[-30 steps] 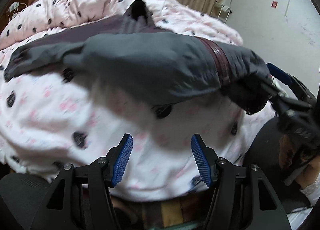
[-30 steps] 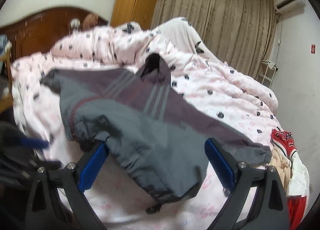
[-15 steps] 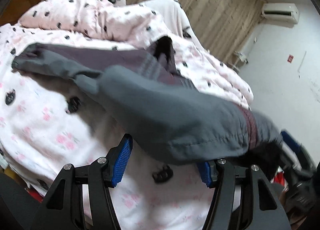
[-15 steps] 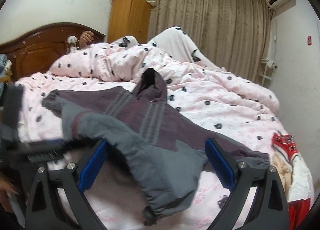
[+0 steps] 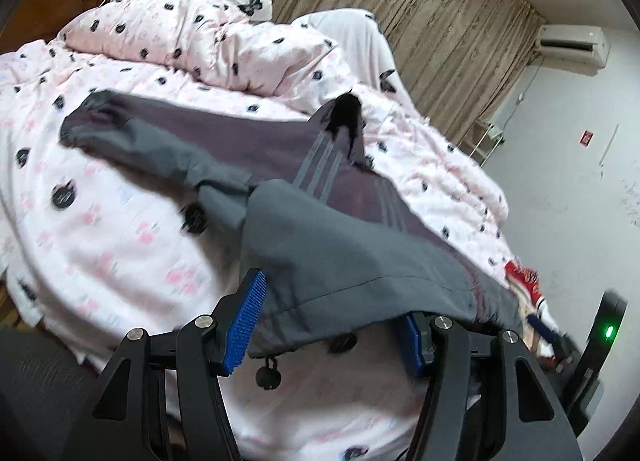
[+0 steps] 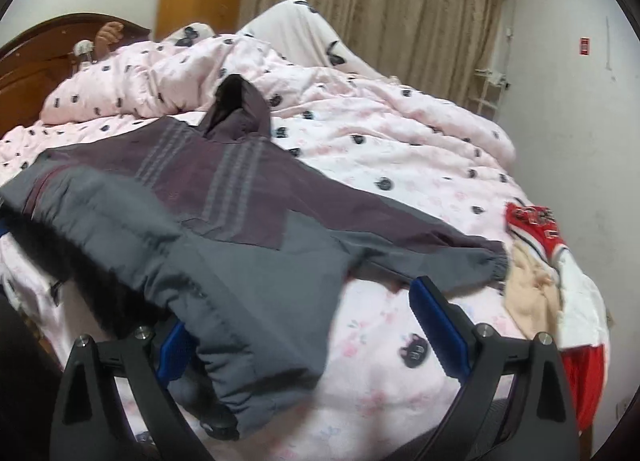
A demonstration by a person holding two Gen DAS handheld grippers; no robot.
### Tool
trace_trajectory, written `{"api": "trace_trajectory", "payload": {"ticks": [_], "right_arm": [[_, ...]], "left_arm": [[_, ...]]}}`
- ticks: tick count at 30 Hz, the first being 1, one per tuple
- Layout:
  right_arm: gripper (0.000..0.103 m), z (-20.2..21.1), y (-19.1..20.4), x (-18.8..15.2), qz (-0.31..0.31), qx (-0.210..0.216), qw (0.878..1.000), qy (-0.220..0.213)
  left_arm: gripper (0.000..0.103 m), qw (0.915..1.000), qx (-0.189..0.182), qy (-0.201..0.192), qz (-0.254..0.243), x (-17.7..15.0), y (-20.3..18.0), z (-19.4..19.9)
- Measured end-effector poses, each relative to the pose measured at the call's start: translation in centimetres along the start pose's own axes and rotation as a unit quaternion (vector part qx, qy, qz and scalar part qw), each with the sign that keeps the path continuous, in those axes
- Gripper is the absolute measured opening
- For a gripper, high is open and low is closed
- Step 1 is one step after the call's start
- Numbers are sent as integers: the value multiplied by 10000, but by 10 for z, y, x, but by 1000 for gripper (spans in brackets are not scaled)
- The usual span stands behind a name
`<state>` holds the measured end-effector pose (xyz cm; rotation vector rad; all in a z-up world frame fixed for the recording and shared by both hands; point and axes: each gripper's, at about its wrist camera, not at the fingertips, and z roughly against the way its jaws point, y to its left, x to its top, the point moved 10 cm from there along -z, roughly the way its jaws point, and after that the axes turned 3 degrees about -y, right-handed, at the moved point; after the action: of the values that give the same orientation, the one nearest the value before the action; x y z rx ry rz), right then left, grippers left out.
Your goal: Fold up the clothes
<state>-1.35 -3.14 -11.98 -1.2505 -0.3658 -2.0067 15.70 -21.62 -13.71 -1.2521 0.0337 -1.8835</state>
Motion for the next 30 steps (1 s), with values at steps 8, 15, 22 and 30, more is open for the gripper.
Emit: {"api": "trace_trajectory", "payload": {"ticks": [8,15,22,30], "right_arm": [[98,7,-27,-2,-262,-470,9986,9],[98,1,-35,-4,-361,-530,9979,85],[98,-3,-31,-12,-246,-575,9978,237],[98,-7,-30,-16,-231,-548,9977,321]], "left_arm": [[55,9987,463,-17,-197,-18,19,17],[56,9957,-72,918,-42,-51,13,4],[56,9947,-191,1004,-101,-61,-3,3],[56,9953,-349,884,-160,-53,-16,4]]}}
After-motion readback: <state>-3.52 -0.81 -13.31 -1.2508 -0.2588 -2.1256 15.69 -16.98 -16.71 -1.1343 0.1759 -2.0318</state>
